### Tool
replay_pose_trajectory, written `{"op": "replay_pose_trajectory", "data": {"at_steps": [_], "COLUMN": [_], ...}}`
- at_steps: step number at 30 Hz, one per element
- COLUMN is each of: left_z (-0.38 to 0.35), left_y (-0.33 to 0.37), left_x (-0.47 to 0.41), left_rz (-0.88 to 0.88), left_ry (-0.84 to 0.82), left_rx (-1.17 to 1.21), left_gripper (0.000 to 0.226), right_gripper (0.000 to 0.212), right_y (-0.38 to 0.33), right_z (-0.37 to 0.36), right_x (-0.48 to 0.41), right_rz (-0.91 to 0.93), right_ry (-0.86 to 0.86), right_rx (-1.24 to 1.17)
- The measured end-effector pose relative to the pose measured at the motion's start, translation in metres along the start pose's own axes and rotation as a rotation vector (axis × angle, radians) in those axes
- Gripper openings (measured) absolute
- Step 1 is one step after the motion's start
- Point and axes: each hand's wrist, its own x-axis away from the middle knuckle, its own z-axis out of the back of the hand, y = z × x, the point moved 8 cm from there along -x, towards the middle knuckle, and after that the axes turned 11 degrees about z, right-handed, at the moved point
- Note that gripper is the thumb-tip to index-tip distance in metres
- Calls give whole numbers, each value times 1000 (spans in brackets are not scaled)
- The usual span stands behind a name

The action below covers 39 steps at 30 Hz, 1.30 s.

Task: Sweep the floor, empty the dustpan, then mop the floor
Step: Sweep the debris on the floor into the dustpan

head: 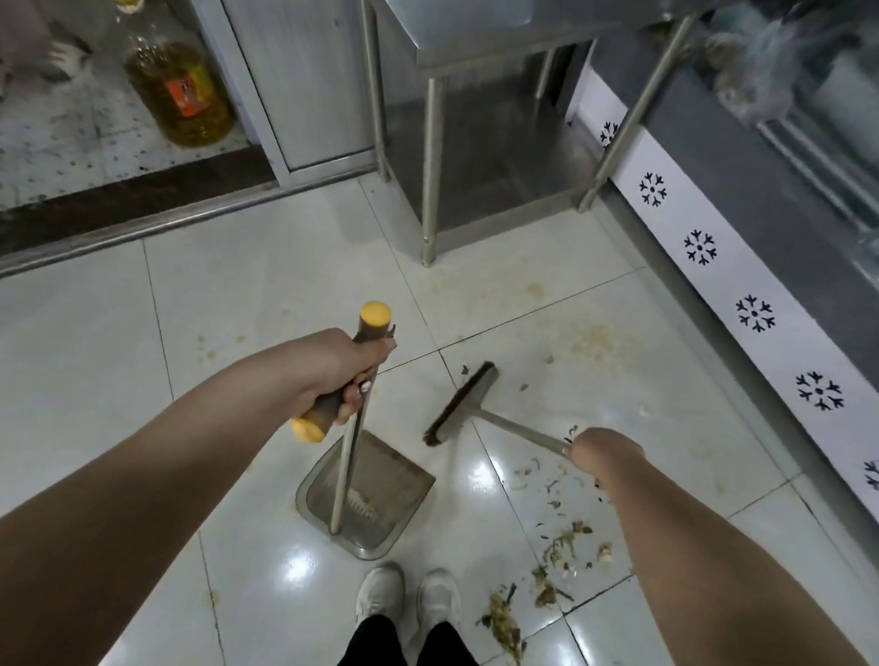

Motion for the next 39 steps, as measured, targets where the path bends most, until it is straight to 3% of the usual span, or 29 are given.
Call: {"op": "replay_pose_trajectory", "data": {"at_steps": [5,8,14,21,35,39], "left_z": [3,4,2,-13,-60,-73], "left_y": [-4,-5,-8,-5,6,14], "left_x": [0,1,1,-2,12,17], "left_rz": [12,6,0,-20,-78,-105], "left_ry": [-29,-32,-22,-11,-101,-130], "left_rx": [-36,-42,-72,-125,-294,-339], "left_gripper": [47,46,46,46,45,46], "right_gripper": [30,26,33,26,23,18], "right_y": [27,30,-1,-32,69,86], "right_z": [16,24,10,-20,-96,-94], "right_x": [27,38,28,7,58,74], "right_rz": [-58,-97,-29,18,-198,-219], "right_ry": [-12,-20,-16,56,22,60], "right_rx": [33,33,-157,-129,-308,-230]}}
